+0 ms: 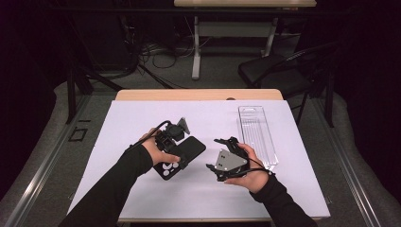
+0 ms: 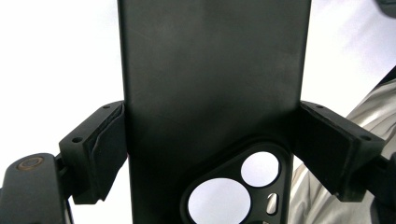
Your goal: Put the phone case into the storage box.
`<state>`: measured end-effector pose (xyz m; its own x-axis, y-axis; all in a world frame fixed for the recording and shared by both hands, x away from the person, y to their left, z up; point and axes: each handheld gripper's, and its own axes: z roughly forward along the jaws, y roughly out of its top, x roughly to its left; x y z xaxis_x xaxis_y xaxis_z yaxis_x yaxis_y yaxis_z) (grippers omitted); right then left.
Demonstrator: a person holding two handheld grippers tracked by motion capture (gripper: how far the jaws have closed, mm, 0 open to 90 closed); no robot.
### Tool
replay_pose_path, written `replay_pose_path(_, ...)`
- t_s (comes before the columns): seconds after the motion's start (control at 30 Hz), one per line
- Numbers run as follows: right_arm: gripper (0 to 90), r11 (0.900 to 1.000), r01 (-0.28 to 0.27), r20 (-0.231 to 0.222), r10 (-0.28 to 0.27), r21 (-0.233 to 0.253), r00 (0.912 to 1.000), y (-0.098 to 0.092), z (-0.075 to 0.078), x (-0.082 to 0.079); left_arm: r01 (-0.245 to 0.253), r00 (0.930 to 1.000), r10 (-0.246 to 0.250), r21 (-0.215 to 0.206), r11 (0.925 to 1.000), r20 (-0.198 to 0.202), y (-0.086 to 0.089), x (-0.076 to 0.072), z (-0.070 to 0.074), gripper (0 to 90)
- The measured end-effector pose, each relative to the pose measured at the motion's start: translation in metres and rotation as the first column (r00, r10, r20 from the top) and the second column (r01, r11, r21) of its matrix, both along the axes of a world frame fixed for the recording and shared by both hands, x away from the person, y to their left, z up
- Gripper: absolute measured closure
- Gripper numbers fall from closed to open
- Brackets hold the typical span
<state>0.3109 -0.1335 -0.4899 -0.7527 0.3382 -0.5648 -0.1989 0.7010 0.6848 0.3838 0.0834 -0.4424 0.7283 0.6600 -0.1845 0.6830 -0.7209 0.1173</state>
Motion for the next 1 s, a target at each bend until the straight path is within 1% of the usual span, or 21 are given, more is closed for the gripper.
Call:
replay_pose_path(0.1, 17.6, 1.000, 0.006, 0.002, -0.006, -0.010, 1.0000, 0.001, -0.002, -0.002, 0.010, 0.9999, -0.010, 0.004, 0.9999, -0.002, -0.002, 0.000, 0.000, 14.2)
replay_pose_path(0.13, 17.6, 0.999, -0.014, 0.033, 0.015, -0.029, 0.9994, 0.002, -0.004, -0.001, 0.019, 0.9998, -0.019, 0.011, 0.9998, -0.004, -0.005, 0.000, 0.000, 14.3)
replay_pose_path(0.23, 18.0, 0.999, -0.018, 0.045, 0.020, -0.041, 0.9988, 0.003, -0.005, -0.001, 0.026, 0.9996, -0.026, 0.010, 0.9996, -0.006, -0.007, 0.000, 0.000, 14.3)
replay_pose_path(0.27, 18.7, 0.998, -0.019, 0.061, 0.023, -0.056, 0.9979, 0.003, -0.006, -0.002, 0.031, 0.9995, -0.030, 0.011, 0.9995, -0.009, -0.009, 0.000, -0.001, 14.3)
replay_pose_path(0.37, 18.9, 0.997, -0.020, 0.070, 0.025, -0.070, 0.9972, 0.003, -0.007, -0.002, 0.035, 0.9993, -0.034, 0.014, 0.9993, -0.014, -0.010, 0.000, -0.001, 14.3)
replay_pose_path(0.4, 19.3, 0.996, -0.031, 0.090, 0.038, -0.082, 0.9952, 0.004, -0.008, -0.002, 0.039, 0.9991, -0.038, 0.014, 0.9992, -0.017, -0.011, 0.000, -0.002, 14.3)
replay_pose_path(0.43, 19.3, 0.996, -0.031, 0.090, 0.038, -0.082, 0.9952, 0.004, -0.008, -0.002, 0.039, 0.9991, -0.038, 0.014, 0.9992, -0.017, -0.011, 0.000, -0.002, 14.3)
replay_pose_path(0.47, 19.8, 0.994, -0.033, 0.107, 0.044, -0.100, 0.9934, 0.004, -0.009, -0.003, 0.038, 0.9992, -0.037, 0.014, 0.9992, -0.016, -0.011, 0.000, -0.002, 14.3)
replay_pose_path(0.57, 21.4, 0.992, -0.038, 0.138, 0.055, -0.120, 0.9889, 0.004, -0.010, -0.004, 0.042, 0.9989, -0.041, 0.009, 0.9991, -0.021, -0.013, 0.001, -0.004, 14.3)
replay_pose_path(0.6, 21.9, 0.990, -0.042, 0.152, 0.063, -0.135, 0.9864, 0.004, -0.011, -0.005, 0.048, 0.9985, -0.048, 0.013, 0.9988, -0.026, -0.015, 0.001, -0.004, 14.3)
replay_pose_path(0.63, 21.9, 0.990, -0.042, 0.152, 0.063, -0.135, 0.9864, 0.004, -0.011, -0.005, 0.048, 0.9985, -0.048, 0.013, 0.9988, -0.026, -0.015, 0.001, -0.004, 14.3)
replay_pose_path(0.67, 22.8, 0.985, -0.048, 0.180, 0.078, -0.163, 0.9806, 0.005, -0.011, -0.005, 0.054, 0.9981, -0.054, 0.012, 0.9985, -0.031, -0.017, 0.001, -0.006, 14.3)
replay_pose_path(0.7, 22.8, 0.985, -0.048, 0.180, 0.078, -0.163, 0.9806, 0.005, -0.011, -0.005, 0.054, 0.9981, -0.054, 0.012, 0.9985, -0.031, -0.017, 0.001, -0.006, 14.3)
replay_pose_path(0.73, 23.9, 0.981, -0.054, 0.201, 0.092, -0.187, 0.9753, 0.005, -0.013, -0.006, 0.058, 0.9978, -0.058, 0.012, 0.9982, -0.033, -0.018, 0.001, -0.006, 14.3)
replay_pose_path(0.77, 23.9, 0.981, -0.054, 0.201, 0.092, -0.187, 0.9753, 0.005, -0.013, -0.006, 0.063, 0.9974, -0.063, 0.010, 0.9980, -0.035, -0.019, 0.001, -0.006, 14.3)
replay_pose_path(0.8, 24.1, 0.974, -0.058, 0.225, 0.108, -0.218, 0.9684, 0.006, -0.014, -0.007, 0.067, 0.9970, -0.067, 0.004, 0.9977, -0.038, -0.021, 0.000, -0.006, 14.3)
replay_pose_path(0.83, 24.1, 0.972, -0.064, 0.227, 0.116, -0.227, 0.9669, 0.006, -0.014, -0.007, 0.067, 0.9970, -0.067, 0.004, 0.9977, -0.038, -0.021, 0.000, -0.006, 14.3)
replay_pose_path(0.9, 24.6, 0.972, -0.061, 0.223, 0.112, -0.226, 0.9684, 0.007, -0.016, -0.009, 0.082, 0.9956, -0.081, 0.003, 0.9967, -0.045, -0.024, -0.002, -0.006, 14.3)
replay_pose_path(0.93, 24.6, 0.968, -0.071, 0.236, 0.129, -0.239, 0.9632, 0.007, -0.016, -0.008, 0.081, 0.9956, -0.081, -0.002, 0.9967, -0.048, -0.025, -0.003, -0.007, 14.3)
replay_pose_path(0.97, 24.8, 0.967, -0.074, 0.239, 0.134, -0.243, 0.9619, 0.008, -0.017, -0.008, 0.085, 0.9952, -0.085, -0.002, 0.9964, -0.049, -0.026, -0.002, -0.007, 14.3)
replay_pose_path(1.0, 25.1, 0.968, -0.067, 0.235, 0.126, -0.241, 0.9637, 0.007, -0.018, -0.009, 0.086, 0.9951, -0.086, -0.003, 0.9963, -0.049, -0.026, -0.003, -0.007, 14.3)
